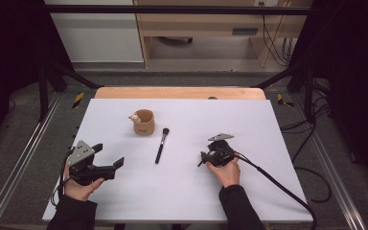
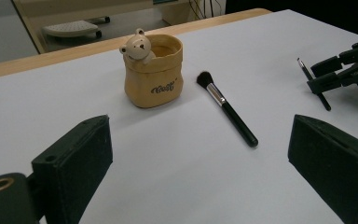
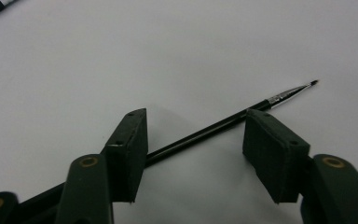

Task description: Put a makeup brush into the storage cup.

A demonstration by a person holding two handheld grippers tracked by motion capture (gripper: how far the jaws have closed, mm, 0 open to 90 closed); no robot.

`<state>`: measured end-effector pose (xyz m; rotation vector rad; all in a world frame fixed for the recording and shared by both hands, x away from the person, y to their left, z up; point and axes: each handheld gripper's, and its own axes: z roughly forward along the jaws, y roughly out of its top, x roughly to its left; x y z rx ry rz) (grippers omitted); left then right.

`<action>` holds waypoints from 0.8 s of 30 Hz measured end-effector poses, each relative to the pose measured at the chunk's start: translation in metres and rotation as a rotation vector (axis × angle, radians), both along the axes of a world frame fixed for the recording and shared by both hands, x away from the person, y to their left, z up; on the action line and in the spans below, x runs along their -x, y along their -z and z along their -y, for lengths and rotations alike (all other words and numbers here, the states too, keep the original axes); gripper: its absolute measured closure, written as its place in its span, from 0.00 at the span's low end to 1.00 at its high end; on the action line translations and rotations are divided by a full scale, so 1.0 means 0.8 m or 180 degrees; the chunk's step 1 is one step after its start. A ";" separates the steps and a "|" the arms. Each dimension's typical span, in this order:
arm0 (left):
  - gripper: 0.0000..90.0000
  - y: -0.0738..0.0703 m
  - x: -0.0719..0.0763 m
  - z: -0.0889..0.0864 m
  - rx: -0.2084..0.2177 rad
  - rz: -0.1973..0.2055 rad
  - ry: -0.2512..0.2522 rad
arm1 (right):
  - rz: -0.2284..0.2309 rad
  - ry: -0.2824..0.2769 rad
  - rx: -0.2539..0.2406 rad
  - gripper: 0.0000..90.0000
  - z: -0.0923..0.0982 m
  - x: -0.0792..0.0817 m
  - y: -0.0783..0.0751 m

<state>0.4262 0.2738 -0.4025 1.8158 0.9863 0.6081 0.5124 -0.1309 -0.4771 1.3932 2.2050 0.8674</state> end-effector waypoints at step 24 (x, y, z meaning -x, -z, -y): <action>0.06 0.000 0.001 0.001 0.0009 0.0016 -0.0001 | -0.0113 -0.0086 0.0130 0.80 0.005 0.004 -0.009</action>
